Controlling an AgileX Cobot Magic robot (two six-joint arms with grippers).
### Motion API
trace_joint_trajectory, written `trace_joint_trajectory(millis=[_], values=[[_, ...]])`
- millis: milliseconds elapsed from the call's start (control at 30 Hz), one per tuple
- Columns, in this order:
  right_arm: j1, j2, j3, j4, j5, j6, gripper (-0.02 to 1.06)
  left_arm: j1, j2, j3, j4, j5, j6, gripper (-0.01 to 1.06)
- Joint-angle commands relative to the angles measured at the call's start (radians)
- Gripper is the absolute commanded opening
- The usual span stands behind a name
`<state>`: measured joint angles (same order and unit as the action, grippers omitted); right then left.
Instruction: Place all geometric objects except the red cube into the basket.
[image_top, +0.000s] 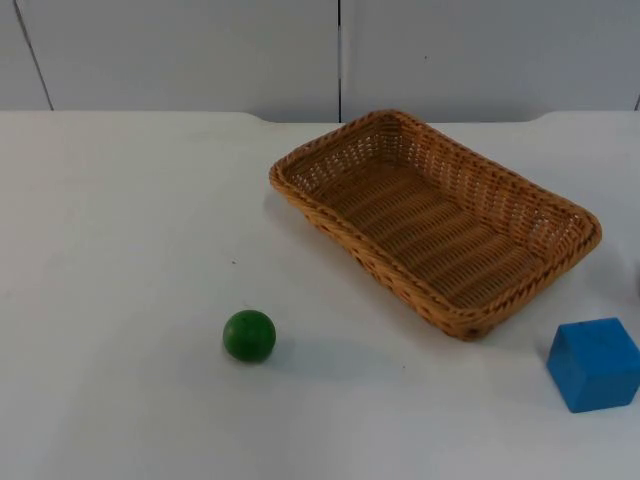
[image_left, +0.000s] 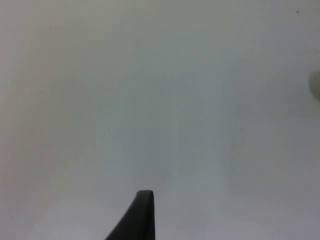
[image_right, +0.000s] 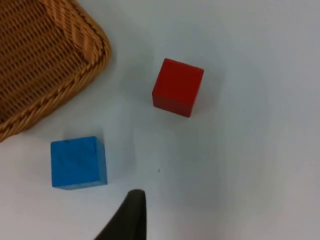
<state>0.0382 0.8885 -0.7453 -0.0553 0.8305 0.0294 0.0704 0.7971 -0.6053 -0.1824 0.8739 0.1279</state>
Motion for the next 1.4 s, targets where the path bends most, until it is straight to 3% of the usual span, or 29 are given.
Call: trace_joint_trajectory(millis=[0,233,400,433,633,800,1033,1367], values=[[-0.005,0.007,-0.008,0.008,-0.013,-0.002,1.05,-0.001,0.046,-0.029,-0.065,-0.016,0.063,1.05],[-0.005,0.007,-0.008,0.008,-0.019,-0.002,1.05,-0.052,0.221,-0.111,-0.17,-0.035,0.173,1.05],[-0.005,0.007,-0.008,0.008,-0.021,-0.002,1.05,-0.24,0.417,-0.152,-0.161,-0.132,0.17,1.05],[-0.005,0.007,-0.008,0.008,-0.021,-0.002,1.05,-0.24,0.417,-0.152,-0.161,-0.132,0.17,1.05],[-0.005,0.007,-0.008,0.008,-0.028,-0.002,1.05,-0.467,0.685,-0.286,0.038,-0.182,0.023,1.05],[-0.005,0.007,-0.008,0.006,-0.027,-0.002,1.05,-0.562,0.848,-0.386,0.119,-0.197,0.006,1.05],[-0.005,0.007,-0.008,0.006,-0.027,-0.002,1.05,-0.625,1.041,-0.485,0.146,-0.237,0.067,1.05],[-0.005,0.007,-0.008,0.006,-0.032,-0.002,1.05,-0.628,1.225,-0.547,0.211,-0.302,0.059,1.05]])
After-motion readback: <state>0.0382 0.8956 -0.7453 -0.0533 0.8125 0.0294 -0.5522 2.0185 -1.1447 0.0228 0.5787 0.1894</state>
